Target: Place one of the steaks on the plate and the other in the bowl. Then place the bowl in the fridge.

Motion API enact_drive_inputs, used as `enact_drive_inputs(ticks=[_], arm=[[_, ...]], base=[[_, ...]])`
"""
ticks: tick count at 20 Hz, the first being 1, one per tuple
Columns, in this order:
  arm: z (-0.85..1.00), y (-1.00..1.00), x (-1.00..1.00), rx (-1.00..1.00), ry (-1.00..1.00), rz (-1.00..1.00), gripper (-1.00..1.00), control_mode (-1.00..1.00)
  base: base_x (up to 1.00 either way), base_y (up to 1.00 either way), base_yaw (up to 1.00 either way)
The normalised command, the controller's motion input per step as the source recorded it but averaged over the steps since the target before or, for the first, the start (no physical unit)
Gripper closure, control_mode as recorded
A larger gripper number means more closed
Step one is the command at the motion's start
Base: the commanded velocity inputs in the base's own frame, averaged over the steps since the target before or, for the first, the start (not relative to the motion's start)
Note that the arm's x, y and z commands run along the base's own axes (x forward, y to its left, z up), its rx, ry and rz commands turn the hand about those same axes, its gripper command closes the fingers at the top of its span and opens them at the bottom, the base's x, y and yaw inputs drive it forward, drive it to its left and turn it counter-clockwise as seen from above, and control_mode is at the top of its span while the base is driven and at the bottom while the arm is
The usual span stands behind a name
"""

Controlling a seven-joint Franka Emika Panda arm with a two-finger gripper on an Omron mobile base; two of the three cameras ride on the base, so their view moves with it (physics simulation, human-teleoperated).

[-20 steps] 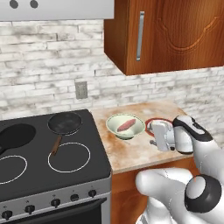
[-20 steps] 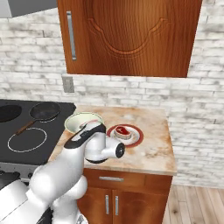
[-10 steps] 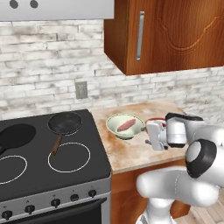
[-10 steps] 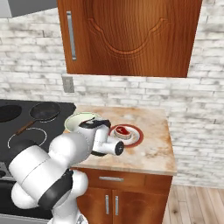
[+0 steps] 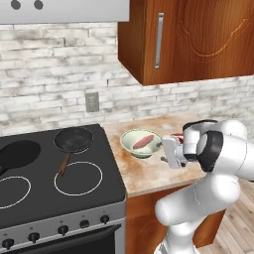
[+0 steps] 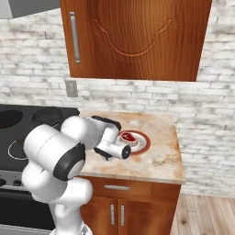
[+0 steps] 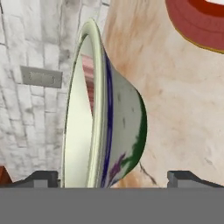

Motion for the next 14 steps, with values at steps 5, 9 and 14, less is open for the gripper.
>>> enact_drive_inputs(ticks=[5,9,14], arm=[[-0.21,0.07,0.32,0.00,0.06,0.00,-1.00,-1.00],[-0.30,0.05,0.17,0.00,0.06,-0.01,-1.00,-1.00],[-0.30,0.08,0.14,0.00,0.11,-0.02,1.00,-1.00]], base=[[0.00,0.00,0.00],[0.00,0.00,0.00],[0.00,0.00,0.00]])
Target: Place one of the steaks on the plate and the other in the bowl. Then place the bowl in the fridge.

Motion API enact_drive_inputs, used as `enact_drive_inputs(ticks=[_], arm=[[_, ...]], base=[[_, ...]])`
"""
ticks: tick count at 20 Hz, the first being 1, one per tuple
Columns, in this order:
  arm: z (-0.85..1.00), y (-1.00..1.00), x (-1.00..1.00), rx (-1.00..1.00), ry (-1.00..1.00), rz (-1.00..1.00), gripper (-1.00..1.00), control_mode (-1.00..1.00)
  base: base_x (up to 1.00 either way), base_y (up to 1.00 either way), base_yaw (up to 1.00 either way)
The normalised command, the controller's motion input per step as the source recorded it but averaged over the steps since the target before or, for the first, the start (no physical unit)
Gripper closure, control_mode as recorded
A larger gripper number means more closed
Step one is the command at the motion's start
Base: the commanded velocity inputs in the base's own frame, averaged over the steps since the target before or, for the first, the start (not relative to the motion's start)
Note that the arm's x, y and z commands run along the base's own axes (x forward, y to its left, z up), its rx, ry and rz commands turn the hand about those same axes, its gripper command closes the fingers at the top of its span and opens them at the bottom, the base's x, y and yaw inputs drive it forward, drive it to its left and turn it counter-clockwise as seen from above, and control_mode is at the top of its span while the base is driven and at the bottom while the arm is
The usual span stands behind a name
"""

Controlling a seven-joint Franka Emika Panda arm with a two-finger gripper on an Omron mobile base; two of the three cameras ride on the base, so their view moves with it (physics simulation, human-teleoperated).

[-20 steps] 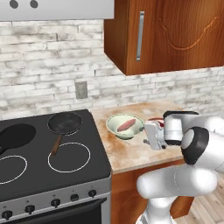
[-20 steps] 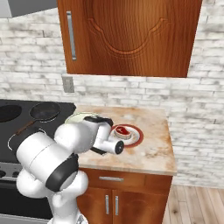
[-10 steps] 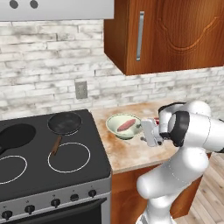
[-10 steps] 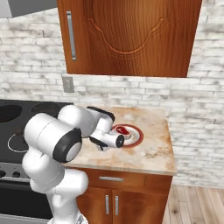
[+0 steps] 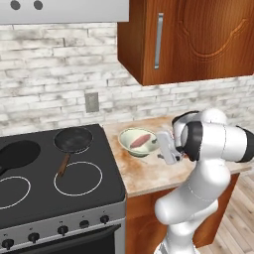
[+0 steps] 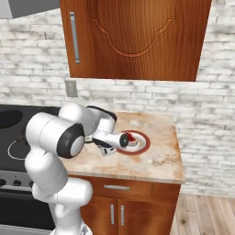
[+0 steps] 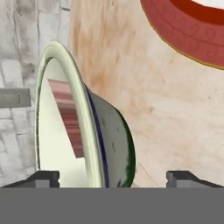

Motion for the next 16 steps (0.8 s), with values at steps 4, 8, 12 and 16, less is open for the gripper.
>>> enact_drive_inputs(ticks=[4,8,12,16], arm=[[-0.21,0.13,0.12,0.00,0.10,-0.04,1.00,-1.00],[-0.18,0.04,0.02,0.00,0.06,-0.03,1.00,-1.00],[-0.09,0.02,0.00,0.00,0.01,-0.04,1.00,-1.00],[0.00,0.02,0.00,0.00,-0.03,-0.05,1.00,-1.00]], base=[[0.00,0.00,0.00],[0.00,0.00,0.00],[0.00,0.00,0.00],[0.00,0.00,0.00]])
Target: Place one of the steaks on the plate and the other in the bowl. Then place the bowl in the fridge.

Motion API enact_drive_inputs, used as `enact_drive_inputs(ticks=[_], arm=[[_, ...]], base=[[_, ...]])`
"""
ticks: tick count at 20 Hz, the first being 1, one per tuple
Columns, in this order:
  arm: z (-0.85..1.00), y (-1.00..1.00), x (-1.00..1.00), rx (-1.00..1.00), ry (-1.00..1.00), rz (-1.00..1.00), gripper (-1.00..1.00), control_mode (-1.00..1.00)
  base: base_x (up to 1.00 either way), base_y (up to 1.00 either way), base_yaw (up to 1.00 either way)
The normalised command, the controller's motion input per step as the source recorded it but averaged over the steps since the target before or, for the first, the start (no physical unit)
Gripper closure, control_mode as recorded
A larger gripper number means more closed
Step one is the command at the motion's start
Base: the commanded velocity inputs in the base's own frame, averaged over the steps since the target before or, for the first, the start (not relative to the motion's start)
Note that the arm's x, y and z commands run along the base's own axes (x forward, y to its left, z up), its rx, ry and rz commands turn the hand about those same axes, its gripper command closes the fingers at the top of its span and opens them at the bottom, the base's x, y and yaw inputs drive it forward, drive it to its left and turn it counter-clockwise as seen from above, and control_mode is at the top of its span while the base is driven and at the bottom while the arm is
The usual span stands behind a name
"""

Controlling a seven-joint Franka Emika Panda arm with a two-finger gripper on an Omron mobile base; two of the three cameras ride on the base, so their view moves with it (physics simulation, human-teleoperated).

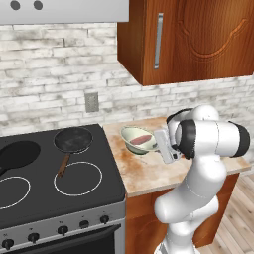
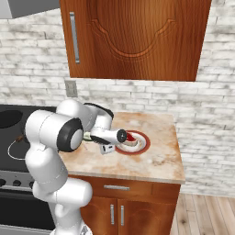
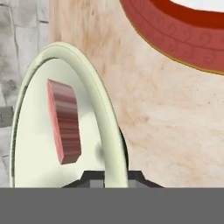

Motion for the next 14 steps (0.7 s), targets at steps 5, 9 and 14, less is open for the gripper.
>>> enact_drive_inputs(ticks=[5,9,14], arm=[[0.00,0.06,-0.01,0.00,-0.17,-0.04,1.00,-1.00],[0.09,0.04,-0.07,0.03,-0.22,-0.01,1.00,-1.00],[0.61,0.00,-0.34,0.06,-0.07,0.00,1.00,-1.00]], base=[[0.00,0.00,0.00],[0.00,0.00,0.00],[0.00,0.00,0.00]])
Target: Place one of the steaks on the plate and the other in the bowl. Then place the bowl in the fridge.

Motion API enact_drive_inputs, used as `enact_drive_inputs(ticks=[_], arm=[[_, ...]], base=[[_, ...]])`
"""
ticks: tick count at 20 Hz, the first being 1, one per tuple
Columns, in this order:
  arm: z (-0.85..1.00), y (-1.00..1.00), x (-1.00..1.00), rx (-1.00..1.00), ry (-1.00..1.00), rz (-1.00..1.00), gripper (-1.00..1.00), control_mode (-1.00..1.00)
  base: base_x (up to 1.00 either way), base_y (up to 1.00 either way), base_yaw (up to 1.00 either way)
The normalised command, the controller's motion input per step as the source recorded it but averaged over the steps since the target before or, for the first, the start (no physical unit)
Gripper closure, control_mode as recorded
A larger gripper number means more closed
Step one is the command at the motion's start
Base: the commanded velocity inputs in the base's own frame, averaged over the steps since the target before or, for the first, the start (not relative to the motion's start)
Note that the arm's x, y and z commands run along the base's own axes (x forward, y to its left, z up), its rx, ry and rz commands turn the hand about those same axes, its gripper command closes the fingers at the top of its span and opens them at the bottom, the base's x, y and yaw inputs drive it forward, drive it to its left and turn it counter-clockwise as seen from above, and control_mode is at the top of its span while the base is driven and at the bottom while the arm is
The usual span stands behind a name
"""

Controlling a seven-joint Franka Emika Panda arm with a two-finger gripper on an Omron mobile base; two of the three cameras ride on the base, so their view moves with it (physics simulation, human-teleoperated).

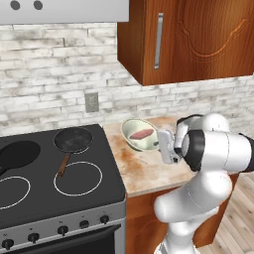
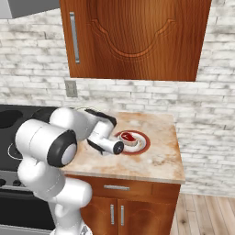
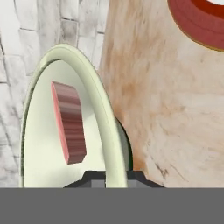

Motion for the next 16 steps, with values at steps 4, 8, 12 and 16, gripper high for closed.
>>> enact_drive_inputs(ticks=[4,8,12,16], arm=[[0.86,0.00,-0.47,0.01,0.00,0.00,1.00,-1.00],[0.78,0.00,-0.59,0.00,0.00,0.00,1.00,-1.00],[0.59,0.00,-0.67,-0.02,0.03,0.00,1.00,-1.00],[0.46,0.00,-0.71,0.00,0.00,-0.02,1.00,-1.00]], base=[[0.00,0.00,0.00],[0.00,0.00,0.00],[0.00,0.00,0.00],[0.00,0.00,0.00]])
